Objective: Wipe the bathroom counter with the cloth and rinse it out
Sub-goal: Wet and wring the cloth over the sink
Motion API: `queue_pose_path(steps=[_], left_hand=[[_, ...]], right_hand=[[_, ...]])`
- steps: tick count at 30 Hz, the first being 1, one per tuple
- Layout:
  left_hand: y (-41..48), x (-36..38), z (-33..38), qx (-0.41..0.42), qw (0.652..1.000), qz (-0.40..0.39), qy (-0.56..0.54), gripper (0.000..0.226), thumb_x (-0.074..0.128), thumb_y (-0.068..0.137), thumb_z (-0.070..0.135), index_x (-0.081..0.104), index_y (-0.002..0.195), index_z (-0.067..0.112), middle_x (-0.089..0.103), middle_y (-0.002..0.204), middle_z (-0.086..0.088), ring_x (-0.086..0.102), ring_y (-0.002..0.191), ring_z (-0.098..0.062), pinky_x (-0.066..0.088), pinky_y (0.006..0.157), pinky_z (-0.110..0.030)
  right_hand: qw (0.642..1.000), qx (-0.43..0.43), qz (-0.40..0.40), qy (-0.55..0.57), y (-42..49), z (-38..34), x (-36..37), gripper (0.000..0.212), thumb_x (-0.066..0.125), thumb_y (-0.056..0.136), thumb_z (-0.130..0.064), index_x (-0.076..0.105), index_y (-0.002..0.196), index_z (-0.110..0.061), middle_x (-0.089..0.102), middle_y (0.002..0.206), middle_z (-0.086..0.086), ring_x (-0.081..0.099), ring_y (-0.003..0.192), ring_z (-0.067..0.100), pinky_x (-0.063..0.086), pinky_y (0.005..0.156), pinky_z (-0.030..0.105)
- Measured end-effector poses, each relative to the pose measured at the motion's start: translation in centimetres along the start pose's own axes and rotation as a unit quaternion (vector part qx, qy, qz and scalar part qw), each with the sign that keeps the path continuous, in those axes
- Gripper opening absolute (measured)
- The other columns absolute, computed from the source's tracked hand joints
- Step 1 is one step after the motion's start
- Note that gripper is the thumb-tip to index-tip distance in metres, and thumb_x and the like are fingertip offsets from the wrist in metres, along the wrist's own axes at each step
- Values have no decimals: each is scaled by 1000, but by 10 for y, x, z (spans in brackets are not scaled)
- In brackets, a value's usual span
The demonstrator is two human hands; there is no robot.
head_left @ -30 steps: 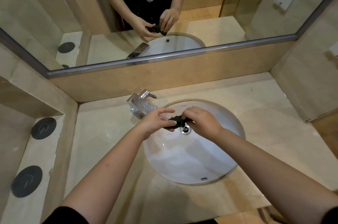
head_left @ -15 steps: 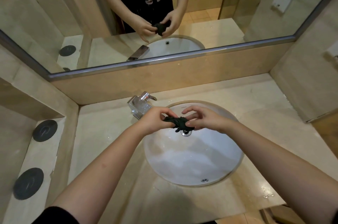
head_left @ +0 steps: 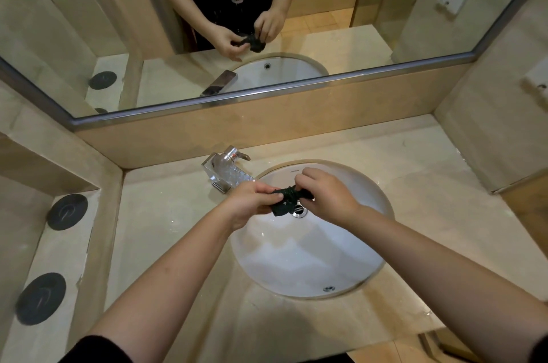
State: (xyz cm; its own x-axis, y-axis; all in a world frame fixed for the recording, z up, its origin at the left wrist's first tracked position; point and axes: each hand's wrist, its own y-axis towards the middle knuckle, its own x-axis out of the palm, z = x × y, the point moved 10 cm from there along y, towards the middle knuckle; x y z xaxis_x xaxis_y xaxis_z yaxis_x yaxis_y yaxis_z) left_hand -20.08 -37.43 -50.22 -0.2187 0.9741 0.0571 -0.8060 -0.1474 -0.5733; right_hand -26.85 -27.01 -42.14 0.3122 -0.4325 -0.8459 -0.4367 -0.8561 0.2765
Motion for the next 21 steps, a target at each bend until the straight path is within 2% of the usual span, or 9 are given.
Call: queue_pose_path(steps=[2, 5, 7, 10, 14, 17, 19, 21], left_hand=[[0, 3, -11, -45, 997, -18, -55, 11, 63, 87, 2, 68, 96, 3, 69, 83, -12, 65, 78, -22, 53, 89, -36], [-3, 5, -19, -70, 996, -38, -44, 12, 64, 87, 5, 67, 98, 5, 64, 79, -10, 58, 72, -19, 50, 92, -41], [-6, 3, -17, -70, 997, -38, -5, 11, 67, 86, 6, 66, 96, 11, 69, 79, -6, 64, 72, -17, 49, 94, -43], [-9, 3, -13, -75, 994, -62, 48, 19, 73, 81, 6, 62, 93, 15, 72, 88, -9, 66, 83, -22, 48, 94, -42], [-12, 8, -4, -77, 991, -93, 54, 20, 72, 83, 9, 59, 96, 16, 71, 86, -8, 65, 84, -22, 49, 93, -43], [-10, 10, 3, -57, 989, -94, 97, 18, 72, 83, 13, 58, 93, 18, 71, 85, -5, 64, 80, -19, 47, 83, -38], [-7, 7, 9, -29, 987, -74, 139, 17, 71, 82, 13, 58, 90, 20, 71, 81, 0, 64, 78, -16, 43, 80, -34], [-4, 4, 12, -10, 988, -55, 147, 17, 69, 82, 8, 59, 90, 19, 70, 75, 2, 63, 75, -15, 43, 79, -34]], right_hand=[[995, -67, 42, -53, -4, -15, -2, 12, 56, 73, -4, 49, 78, -12, 48, 72, 4, 43, 67, 22, 35, 43, 29], [984, -124, 69, -107, -12, -24, 3, 26, 62, 75, 3, 43, 82, -15, 48, 71, 5, 42, 64, 22, 34, 41, 30], [986, -123, 59, -99, -15, -21, 6, 30, 65, 75, 3, 43, 84, -16, 50, 73, 4, 46, 65, 22, 38, 42, 32], [991, -112, 24, -72, -14, -14, 9, 26, 70, 74, 0, 51, 84, -13, 54, 78, 4, 51, 69, 23, 42, 45, 33], [994, -92, -1, -58, -12, -12, 7, 19, 71, 75, -2, 56, 84, -10, 56, 83, 2, 50, 76, 20, 43, 51, 30], [998, -2, -56, 35, -9, 2, 9, 22, 67, 76, -4, 54, 90, -15, 54, 90, -2, 49, 79, 15, 46, 61, 30], [974, 104, -141, 143, -12, 19, 22, 27, 71, 75, -10, 55, 94, -21, 57, 97, -3, 55, 82, 14, 50, 72, 31], [945, 171, -191, 205, -16, 28, 29, 31, 76, 72, -15, 56, 93, -26, 63, 98, -3, 61, 82, 13, 54, 76, 34]])
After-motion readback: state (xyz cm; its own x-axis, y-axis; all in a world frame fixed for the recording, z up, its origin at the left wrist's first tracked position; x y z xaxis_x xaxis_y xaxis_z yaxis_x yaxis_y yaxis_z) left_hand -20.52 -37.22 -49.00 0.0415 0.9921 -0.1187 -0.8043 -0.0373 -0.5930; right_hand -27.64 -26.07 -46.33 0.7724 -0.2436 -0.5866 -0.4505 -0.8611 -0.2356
